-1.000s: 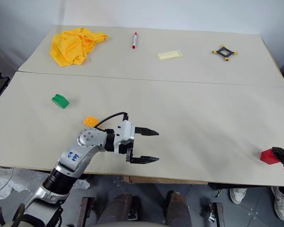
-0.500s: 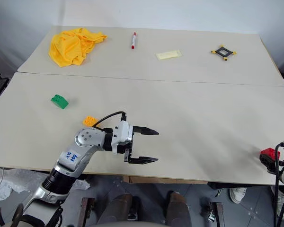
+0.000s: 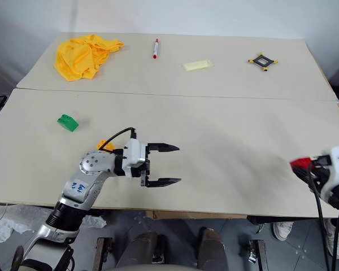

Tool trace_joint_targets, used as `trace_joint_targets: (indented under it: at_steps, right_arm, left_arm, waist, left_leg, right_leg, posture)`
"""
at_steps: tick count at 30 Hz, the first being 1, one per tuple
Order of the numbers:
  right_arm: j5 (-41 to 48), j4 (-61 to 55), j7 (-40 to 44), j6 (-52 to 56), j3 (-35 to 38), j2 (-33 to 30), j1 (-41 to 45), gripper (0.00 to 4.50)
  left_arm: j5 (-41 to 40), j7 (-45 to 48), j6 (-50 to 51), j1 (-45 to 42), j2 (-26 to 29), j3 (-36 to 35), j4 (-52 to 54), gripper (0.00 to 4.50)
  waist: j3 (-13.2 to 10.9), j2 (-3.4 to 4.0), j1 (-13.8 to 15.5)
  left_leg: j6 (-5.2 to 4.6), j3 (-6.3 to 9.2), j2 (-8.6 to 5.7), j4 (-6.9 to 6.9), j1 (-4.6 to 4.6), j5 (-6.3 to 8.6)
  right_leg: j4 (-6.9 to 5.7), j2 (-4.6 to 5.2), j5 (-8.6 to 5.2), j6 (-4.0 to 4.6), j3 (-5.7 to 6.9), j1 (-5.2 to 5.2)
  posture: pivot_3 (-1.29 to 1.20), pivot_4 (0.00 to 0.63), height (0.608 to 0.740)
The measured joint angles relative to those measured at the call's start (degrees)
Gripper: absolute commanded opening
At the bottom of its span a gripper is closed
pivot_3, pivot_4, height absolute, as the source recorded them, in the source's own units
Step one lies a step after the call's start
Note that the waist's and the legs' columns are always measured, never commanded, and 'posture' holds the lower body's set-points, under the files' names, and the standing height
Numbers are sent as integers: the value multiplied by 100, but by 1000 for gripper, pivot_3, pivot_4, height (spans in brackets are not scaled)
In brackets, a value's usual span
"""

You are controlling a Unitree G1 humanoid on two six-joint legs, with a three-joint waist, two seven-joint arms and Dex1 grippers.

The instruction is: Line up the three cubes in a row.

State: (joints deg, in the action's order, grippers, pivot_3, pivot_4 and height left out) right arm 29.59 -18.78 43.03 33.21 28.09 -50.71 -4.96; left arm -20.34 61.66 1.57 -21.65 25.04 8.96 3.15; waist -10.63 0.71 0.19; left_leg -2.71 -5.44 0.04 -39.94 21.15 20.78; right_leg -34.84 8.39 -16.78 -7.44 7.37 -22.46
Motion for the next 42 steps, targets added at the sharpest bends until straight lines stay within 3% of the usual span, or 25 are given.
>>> trace_joint_targets:
  at_steps: [3,10,18,23,32,36,42]
  right_arm:
    - [-79,340,803,-728,-740,-49,877,1491]
    - [-1090,2595,2676,-1620,-3144,233,3448,1491]
    - [-2112,4684,3616,-2936,-4314,951,4882,1491]
    - [-2325,5425,4084,-3693,-4404,1043,5239,1491]
    - [-2474,5896,4311,-3918,-4300,1110,5349,4356]
    - [-2026,5217,4372,-3819,-3864,933,4955,4479]
    - [-797,4157,4373,-3789,-2623,689,3608,4479]
  left_arm:
    - [-169,311,-129,57,357,-278,-101,4500]
    - [-364,798,42,267,1189,-853,-356,4500]
    - [-489,710,199,557,1423,-1193,-80,4500]
    - [-501,670,218,696,1609,-1377,55,4500]
    - [-500,281,255,900,1587,-1504,221,4500]
    - [-560,22,292,1158,1575,-1849,327,4500]
    - [-969,-397,419,2084,1545,-3118,154,4500]
  waist:
    - [-3,-8,-13]
    - [-13,-16,-31]
    - [-16,-21,-46]
    - [-16,-21,-27]
    - [-18,-17,-73]
    - [-19,-16,-63]
    - [-20,-17,-35]
  left_leg:
    - [1,4,-1,-4,2,0]
    - [-2,12,-7,-7,15,-1]
    - [-2,22,-8,-3,23,-1]
    - [-2,25,-9,-9,19,-1]
    - [-1,21,-5,-6,18,0]
    - [0,23,-4,-5,19,0]
    - [1,22,-1,-4,16,1]
  right_leg:
    - [0,2,0,0,5,1]
    - [7,13,0,0,20,1]
    - [8,14,0,0,32,-3]
    - [5,16,0,0,31,5]
    - [2,14,0,0,26,-1]
    - [1,15,0,0,27,-1]
    - [3,15,0,1,27,2]
  posture:
    - [0,150,740]
    - [0,150,740]
    - [0,150,740]
    - [0,150,740]
    - [0,150,740]
    - [0,150,740]
    - [0,150,740]
